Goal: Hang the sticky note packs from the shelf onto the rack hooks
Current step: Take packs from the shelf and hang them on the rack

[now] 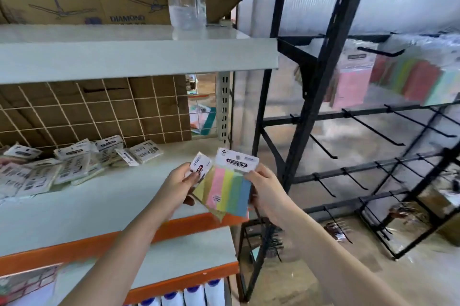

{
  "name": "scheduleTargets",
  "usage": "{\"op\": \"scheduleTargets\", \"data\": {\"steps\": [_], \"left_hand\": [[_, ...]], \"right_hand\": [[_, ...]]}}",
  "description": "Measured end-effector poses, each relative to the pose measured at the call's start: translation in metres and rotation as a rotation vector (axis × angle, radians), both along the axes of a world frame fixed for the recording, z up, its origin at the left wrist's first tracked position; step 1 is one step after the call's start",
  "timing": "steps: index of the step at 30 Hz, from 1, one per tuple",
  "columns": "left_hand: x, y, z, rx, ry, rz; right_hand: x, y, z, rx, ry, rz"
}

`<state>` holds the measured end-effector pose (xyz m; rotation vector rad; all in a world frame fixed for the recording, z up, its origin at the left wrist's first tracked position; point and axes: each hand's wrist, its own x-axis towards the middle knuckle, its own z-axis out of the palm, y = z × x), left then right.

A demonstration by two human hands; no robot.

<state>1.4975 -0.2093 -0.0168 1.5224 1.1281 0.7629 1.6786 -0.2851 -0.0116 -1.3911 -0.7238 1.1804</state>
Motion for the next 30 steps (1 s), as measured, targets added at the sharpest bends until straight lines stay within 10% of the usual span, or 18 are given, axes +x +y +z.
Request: {"op": "scheduleTargets", "data": {"steps": [10,22,30], "left_hand": [[0.103,-0.101,0.011,0.078,0.032,-0.156],[0.248,-0.193,0.037,0.304,0.031,-0.365],[0.341,-0.221,0.057,0.419,-0.043,-0.564]], "right_hand": [[0.09,-0.121,0.012,0.144,-0.363,-0.163],[0.229,-0.236,0.035,0.119,-0.214,-0.608],[0.286,-0.266,0.05,0.217,-0.481,-0.556]]}}
